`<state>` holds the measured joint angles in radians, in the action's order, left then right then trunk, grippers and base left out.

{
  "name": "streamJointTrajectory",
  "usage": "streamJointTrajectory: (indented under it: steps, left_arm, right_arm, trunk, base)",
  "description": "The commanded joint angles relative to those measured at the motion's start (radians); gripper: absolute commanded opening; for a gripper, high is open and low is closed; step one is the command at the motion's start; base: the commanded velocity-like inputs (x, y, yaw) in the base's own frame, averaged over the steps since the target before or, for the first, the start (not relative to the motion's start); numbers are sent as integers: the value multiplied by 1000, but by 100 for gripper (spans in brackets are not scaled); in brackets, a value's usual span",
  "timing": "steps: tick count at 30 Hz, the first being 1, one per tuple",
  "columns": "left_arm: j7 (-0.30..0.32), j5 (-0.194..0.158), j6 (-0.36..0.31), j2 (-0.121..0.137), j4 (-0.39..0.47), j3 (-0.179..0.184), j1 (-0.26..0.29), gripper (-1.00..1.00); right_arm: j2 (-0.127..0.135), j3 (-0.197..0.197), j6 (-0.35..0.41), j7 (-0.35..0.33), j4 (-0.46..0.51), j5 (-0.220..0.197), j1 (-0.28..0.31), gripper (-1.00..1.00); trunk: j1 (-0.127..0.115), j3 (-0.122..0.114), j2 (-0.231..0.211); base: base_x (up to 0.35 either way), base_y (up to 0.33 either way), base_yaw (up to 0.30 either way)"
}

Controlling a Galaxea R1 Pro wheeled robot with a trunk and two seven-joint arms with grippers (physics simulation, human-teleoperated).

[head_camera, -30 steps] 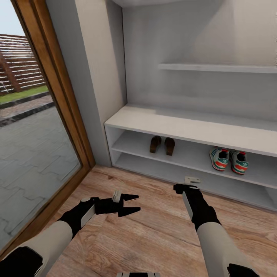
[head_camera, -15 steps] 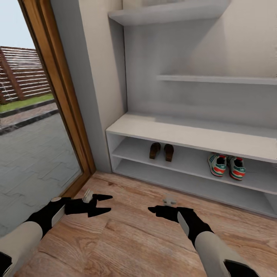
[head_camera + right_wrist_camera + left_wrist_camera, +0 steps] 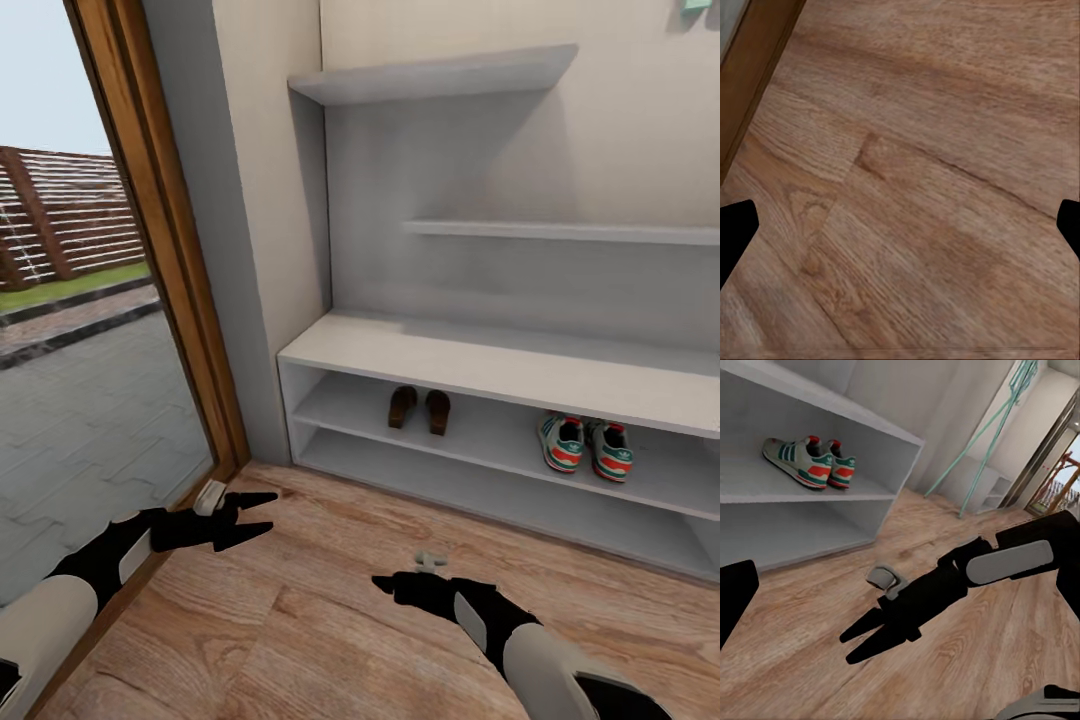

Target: Pick up the two gym shoes and the two sandals from the corridor floor and place them onto the hallstand (shoe rack) in the corridor, making sure they are on the rack and not on the floor. Arrange them so the two gym shoes are next to each other and the two sandals are next to each other.

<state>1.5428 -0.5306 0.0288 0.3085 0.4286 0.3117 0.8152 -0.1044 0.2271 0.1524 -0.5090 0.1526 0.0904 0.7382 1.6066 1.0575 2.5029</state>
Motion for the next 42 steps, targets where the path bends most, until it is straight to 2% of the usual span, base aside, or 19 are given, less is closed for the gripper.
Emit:
streamJointTrajectory:
  steps: [1, 8, 42]
  left_arm:
    - [0, -9, 2, 1, 0, 8, 1, 100]
    - [0, -9, 2, 0, 1, 7, 1, 100]
    - [0, -9, 2, 0, 1, 7, 1, 100]
  right_arm:
    - [0, 9, 5, -4, -38, 8, 0, 100]
    - [0, 9, 4, -4, -74, 10, 0, 100]
    - [5, 5, 5, -3, -81, 14, -5, 100]
  trunk:
    - [0, 1, 0]
    - [0, 1, 0]
    - [0, 1, 0]
  base:
    - [0, 0, 0]
    - [0, 0, 0]
    - [0, 0, 0]
